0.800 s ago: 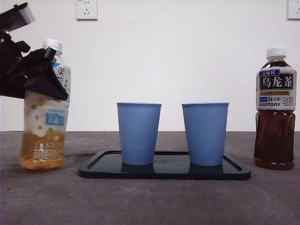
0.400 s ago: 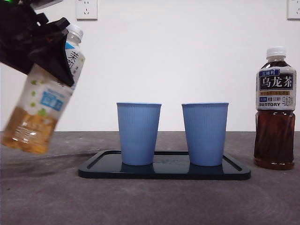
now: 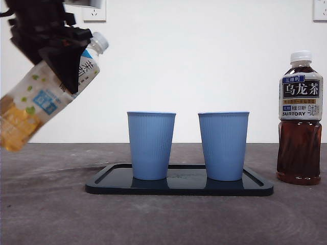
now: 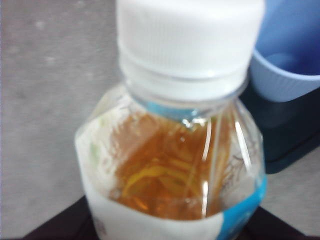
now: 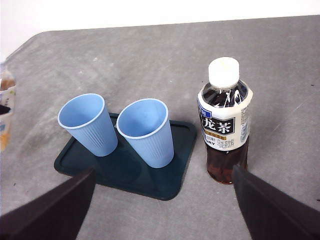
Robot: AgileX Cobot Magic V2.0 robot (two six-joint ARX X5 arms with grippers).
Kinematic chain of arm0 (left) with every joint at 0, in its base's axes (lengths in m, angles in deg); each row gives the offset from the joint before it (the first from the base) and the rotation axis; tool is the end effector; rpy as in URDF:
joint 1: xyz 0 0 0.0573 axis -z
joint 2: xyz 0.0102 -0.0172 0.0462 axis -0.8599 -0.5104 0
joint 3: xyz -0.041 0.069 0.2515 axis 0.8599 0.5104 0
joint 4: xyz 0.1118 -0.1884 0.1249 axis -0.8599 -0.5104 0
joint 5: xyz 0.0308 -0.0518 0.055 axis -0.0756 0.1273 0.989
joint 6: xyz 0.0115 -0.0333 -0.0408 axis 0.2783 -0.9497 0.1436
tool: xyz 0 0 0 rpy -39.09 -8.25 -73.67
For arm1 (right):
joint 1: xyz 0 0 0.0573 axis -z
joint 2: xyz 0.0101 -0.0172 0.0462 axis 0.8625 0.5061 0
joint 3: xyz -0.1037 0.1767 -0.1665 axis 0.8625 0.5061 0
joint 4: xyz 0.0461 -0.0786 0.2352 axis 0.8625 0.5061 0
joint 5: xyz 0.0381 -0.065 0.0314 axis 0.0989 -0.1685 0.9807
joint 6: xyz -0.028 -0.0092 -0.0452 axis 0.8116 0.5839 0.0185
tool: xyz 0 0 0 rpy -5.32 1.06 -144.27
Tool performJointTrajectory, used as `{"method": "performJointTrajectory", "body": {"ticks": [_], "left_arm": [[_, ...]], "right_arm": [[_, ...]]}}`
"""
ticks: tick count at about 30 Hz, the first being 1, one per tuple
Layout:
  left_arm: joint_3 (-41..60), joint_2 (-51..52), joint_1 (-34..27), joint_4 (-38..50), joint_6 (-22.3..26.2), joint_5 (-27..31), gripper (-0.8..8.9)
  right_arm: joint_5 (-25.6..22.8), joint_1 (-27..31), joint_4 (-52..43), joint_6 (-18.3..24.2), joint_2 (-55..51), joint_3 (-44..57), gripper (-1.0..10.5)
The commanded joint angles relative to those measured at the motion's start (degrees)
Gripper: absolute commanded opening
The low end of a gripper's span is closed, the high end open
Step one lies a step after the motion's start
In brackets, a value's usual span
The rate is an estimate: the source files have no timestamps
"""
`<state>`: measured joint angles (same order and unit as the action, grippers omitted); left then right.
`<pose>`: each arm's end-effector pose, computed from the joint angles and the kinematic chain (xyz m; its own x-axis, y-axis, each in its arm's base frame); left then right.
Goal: Pour the drink into the cup
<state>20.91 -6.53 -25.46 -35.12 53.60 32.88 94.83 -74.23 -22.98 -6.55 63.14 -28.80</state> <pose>0.2350 -0.1465 0.2953 0.6403 -0.0439 -0.7669 0.5073 0.7738 0.3793 0.0718 0.0240 0.3168 0.8338 0.4018 -0.3786 -0.3179 0.9101 0.2659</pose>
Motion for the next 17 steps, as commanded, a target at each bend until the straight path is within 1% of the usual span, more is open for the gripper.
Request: {"method": "performJointTrajectory", "body": {"ticks": [1, 6, 10, 13, 17], "left_arm": [[-5.7, -3.2, 2.1, -2.0, 2.4, 5.3, 1.82], [-10.9, -8.0, 4.7, -6.5, 2.6, 9.4, 1.82], [-13.8, -11.7, 6.8, -10.8, 3.2, 14.3, 1.82], [-14.6, -13.8, 8.1, -13.0, 4.2, 17.5, 1.82], [-14.7, -15.8, 9.8, -13.9, 4.7, 20.6, 1.82]], "right_arm": [[-0.2, -0.2, -0.7, -0.6, 0.2, -0.7, 4.4], [-0.2, -0.2, -0.7, -0.5, 0.2, -0.7, 4.4], [-0.2, -0.2, -0.7, -0.5, 0.2, -0.7, 4.4], [-0.2, -0.2, -0.7, -0.5, 0.2, -0.7, 4.4], [-0.1, -0.2, -0.7, -0.5, 0.2, -0.7, 4.4]]}}
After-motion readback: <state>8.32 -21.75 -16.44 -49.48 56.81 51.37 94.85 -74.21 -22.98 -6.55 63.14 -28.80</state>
